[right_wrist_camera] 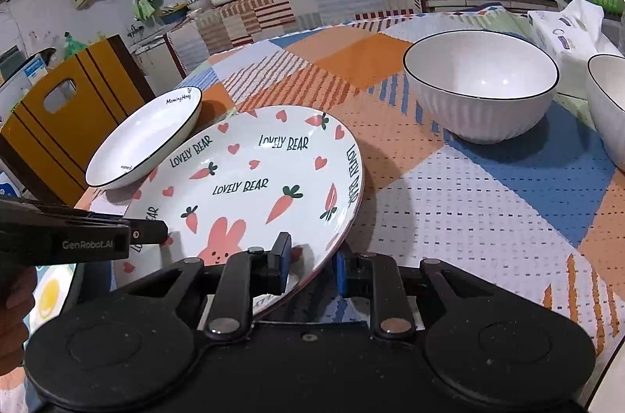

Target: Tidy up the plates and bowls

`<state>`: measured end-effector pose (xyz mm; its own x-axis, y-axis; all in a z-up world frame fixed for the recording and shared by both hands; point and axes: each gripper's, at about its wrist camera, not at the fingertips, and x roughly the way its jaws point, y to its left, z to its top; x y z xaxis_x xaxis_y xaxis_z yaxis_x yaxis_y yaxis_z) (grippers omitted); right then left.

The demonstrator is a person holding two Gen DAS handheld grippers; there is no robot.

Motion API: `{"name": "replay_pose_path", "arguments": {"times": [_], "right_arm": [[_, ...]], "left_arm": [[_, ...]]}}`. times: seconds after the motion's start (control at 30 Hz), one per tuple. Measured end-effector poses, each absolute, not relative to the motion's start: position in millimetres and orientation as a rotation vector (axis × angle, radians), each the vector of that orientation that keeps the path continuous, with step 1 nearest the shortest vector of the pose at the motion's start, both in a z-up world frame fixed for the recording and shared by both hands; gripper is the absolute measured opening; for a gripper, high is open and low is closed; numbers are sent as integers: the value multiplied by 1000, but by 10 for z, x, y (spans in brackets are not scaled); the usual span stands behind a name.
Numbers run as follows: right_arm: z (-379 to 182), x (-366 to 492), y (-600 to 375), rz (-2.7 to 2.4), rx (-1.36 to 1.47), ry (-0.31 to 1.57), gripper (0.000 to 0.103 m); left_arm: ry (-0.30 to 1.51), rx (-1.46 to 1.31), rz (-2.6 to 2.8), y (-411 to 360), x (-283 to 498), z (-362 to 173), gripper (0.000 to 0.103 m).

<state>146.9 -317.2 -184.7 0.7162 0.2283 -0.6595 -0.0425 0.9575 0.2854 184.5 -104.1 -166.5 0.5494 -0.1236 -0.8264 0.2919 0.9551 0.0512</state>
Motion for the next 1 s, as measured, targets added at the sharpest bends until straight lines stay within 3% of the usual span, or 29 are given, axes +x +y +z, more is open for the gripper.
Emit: {"name": "replay_pose_path", "arguments": {"times": [0.43,0.73,0.8,0.87,1.0], "right_arm": [[-1533,1298,-3096,112,130,747,32],[-1047,962,-2879,194,33,595,55],[-971,907,-2782,200,0,549,55],[-910,881,-2719,198,-3,507,55],[-838,909,-2619,264,62,499,58]], "left_arm": [[932,286,-337,-779,1516,-1262,31],[971,203,-393,-241,1444,-941,31],[955,240,-390,-178,1433,-892,33],[948,259,-388,-100,1417,-845,43],[957,218,-389,141,1392,-756,44]]}}
